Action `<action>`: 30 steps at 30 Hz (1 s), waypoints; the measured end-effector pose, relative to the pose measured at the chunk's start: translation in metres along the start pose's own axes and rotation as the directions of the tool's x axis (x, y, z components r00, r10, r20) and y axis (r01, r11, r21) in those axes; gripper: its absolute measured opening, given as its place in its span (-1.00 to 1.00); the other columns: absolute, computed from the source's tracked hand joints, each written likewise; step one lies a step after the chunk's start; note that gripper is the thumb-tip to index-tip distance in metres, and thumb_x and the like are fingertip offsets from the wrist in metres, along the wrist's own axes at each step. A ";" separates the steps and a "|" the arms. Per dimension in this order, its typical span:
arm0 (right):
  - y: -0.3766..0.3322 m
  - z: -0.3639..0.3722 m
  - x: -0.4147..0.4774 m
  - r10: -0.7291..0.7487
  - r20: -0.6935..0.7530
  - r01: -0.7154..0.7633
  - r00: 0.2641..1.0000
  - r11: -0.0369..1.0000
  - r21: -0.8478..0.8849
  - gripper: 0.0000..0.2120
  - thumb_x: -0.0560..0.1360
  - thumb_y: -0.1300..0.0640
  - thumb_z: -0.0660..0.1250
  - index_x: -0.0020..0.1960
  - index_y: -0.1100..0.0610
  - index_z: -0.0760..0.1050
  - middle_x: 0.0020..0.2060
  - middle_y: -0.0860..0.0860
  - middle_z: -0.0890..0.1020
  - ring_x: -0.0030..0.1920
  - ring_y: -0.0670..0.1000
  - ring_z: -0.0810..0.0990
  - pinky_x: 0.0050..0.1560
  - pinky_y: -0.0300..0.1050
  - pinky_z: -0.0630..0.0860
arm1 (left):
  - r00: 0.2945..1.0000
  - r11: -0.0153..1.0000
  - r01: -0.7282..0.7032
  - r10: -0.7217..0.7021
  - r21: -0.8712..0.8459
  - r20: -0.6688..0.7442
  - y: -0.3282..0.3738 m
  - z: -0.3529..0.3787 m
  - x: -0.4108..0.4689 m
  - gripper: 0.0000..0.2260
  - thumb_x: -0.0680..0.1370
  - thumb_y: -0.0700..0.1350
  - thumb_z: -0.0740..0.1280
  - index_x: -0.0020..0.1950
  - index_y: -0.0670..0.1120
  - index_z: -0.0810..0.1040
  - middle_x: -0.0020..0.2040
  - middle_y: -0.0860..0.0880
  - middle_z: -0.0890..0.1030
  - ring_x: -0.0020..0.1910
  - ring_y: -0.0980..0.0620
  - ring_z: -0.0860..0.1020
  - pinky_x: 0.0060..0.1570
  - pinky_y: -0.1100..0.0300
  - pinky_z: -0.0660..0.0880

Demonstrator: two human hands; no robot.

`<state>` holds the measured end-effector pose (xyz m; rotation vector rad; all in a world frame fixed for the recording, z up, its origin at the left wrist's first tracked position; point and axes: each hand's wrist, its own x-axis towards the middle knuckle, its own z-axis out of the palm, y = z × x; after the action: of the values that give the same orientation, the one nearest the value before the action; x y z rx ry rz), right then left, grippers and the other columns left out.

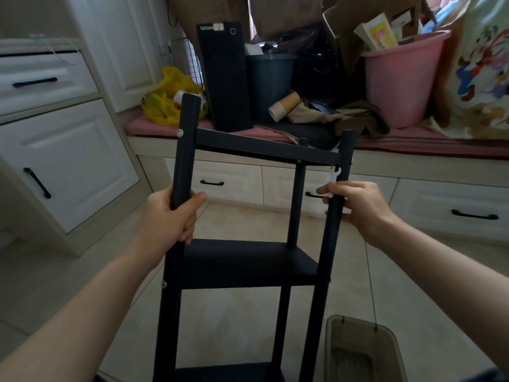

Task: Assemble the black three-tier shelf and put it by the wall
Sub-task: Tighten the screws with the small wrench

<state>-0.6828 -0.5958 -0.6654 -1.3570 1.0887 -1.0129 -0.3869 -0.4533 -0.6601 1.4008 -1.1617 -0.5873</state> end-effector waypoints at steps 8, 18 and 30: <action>-0.016 0.004 -0.011 -0.110 0.121 0.115 0.986 0.993 -0.028 -0.81 0.54 0.18 0.37 -0.17 0.15 0.73 -0.06 0.03 0.72 0.00 0.13 0.66 0.10 0.07 0.64 | 0.988 0.963 -0.033 0.072 0.267 -0.138 -0.020 -0.025 0.014 -0.79 0.63 -0.12 0.35 -0.19 -0.13 0.49 -0.48 0.01 0.54 -0.55 -0.02 0.52 -0.45 0.13 0.55; -0.048 0.027 -0.036 -0.309 0.309 0.305 0.899 0.950 0.063 -0.79 0.49 0.24 0.39 -0.26 0.08 0.74 0.08 0.17 0.62 0.02 0.14 0.63 -0.03 -0.11 0.64 | 0.925 0.958 0.029 0.082 0.284 -0.370 -0.030 -0.037 0.028 -0.69 0.67 -0.12 0.30 -0.26 -0.16 0.45 -0.53 0.03 0.55 -0.55 0.12 0.55 -0.48 0.38 0.45; -0.065 0.048 -0.065 -0.403 0.393 0.455 0.827 0.890 -0.045 -0.83 0.48 0.22 0.41 -0.22 0.05 0.74 -0.01 0.11 0.48 -0.03 0.05 0.53 0.07 -0.02 0.56 | 0.922 0.918 0.149 0.006 0.367 -0.388 -0.049 -0.046 0.029 -0.68 0.67 0.05 0.27 -0.17 -0.15 0.52 -0.32 -0.05 0.63 -0.34 0.06 0.57 -0.22 0.13 0.50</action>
<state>-0.6456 -0.5214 -0.6034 -1.8766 0.5782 -0.9494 -0.3207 -0.4669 -0.6889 1.8123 -0.9388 -0.1133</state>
